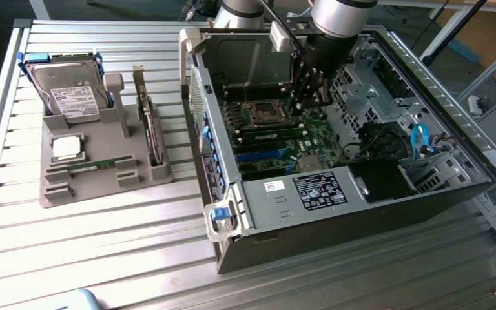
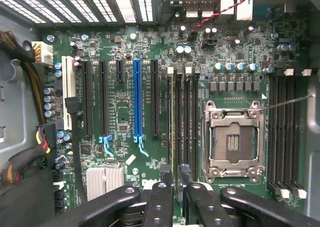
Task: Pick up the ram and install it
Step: 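Insert the ram into the slot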
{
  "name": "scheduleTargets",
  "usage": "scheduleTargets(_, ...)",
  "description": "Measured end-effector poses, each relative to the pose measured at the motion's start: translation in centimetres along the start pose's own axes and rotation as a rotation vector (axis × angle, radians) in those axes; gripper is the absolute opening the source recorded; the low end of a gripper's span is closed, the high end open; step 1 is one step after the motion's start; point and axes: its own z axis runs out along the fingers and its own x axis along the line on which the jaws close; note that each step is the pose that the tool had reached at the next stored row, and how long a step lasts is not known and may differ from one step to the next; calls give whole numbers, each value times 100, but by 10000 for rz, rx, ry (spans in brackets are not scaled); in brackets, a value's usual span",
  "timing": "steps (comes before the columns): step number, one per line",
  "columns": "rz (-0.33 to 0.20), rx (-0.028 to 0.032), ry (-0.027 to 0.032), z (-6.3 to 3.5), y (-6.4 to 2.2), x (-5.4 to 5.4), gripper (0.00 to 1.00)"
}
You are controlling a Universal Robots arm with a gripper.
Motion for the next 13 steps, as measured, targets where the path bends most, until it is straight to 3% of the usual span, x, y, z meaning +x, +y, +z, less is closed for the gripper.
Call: scheduleTargets(13,0,0,0,-239,-3,2,19)
